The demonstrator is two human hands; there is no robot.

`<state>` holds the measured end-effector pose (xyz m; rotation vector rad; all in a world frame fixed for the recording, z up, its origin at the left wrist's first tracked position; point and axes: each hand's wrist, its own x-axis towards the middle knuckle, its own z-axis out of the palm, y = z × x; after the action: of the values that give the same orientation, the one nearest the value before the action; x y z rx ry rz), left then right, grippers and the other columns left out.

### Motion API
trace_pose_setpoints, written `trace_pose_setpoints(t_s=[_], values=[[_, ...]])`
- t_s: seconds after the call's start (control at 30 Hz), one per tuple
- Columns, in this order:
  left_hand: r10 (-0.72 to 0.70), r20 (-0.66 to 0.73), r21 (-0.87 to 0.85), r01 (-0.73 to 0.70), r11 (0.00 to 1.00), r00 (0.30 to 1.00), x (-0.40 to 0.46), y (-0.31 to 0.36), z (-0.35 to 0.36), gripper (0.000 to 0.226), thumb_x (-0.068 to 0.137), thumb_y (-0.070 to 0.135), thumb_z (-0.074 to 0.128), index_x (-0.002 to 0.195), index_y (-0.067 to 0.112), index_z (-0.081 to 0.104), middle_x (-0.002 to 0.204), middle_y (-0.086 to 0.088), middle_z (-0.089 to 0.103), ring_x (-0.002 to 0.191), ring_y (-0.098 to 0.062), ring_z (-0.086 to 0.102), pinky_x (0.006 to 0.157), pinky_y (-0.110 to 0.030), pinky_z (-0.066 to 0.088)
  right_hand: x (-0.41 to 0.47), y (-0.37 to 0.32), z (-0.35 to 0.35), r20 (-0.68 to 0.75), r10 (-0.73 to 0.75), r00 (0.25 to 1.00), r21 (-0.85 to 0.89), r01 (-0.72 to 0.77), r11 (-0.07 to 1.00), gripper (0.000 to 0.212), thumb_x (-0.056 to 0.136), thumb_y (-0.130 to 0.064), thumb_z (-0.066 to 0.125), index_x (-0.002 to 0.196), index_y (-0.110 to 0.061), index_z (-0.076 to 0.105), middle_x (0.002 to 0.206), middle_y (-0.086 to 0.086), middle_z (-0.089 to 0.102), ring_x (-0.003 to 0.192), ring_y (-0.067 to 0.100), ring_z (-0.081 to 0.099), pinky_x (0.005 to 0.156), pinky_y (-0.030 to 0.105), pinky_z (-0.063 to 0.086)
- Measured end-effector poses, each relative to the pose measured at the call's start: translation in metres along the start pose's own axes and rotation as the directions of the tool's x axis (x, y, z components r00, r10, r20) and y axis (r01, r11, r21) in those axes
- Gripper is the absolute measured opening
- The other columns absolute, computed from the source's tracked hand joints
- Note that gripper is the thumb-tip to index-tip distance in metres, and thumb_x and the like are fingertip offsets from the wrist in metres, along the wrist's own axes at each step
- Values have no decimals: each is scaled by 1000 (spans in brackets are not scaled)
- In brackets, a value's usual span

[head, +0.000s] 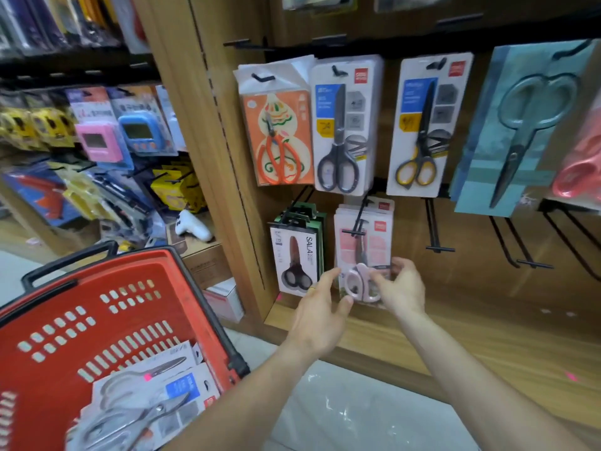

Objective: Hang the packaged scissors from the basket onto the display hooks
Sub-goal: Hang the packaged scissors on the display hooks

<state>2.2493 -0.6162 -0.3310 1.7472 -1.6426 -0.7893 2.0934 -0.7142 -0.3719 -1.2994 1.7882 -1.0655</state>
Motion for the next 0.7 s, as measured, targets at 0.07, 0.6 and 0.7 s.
trace_pose_setpoints(t_s=[0.07, 0.6, 0.7], values=[[86, 22, 189, -89, 978, 996, -17, 1, -25, 55, 108, 42, 52, 159, 36, 34, 158, 2, 49, 140, -21, 51, 115, -40, 43, -34, -8, -8, -24, -103, 994, -82, 100, 992, 68, 86, -48, 80, 139, -16, 54, 134, 8, 58, 122, 27, 59, 101, 42, 50], [-295, 41, 677, 190, 711, 955, -151, -196, -238, 61, 107, 47, 52, 161, 24, 35, 154, -13, 50, 142, -36, 47, 113, -42, 40, -249, -107, 167, 817, -24, 576, -174, 286, 942, 21, 87, -25, 82, 99, -21, 67, 100, 3, 69, 101, 28, 69, 93, 41, 56], [-394, 65, 713, 233, 661, 917, -143, -230, -243, 63, 106, 48, 52, 160, 24, 34, 153, -15, 51, 140, -37, 48, 111, -45, 44, -260, -113, 211, 827, 218, 518, -305, 87, 948, 18, 91, -18, 76, 99, -15, 60, 87, 9, 59, 78, 28, 61, 65, 32, 51]])
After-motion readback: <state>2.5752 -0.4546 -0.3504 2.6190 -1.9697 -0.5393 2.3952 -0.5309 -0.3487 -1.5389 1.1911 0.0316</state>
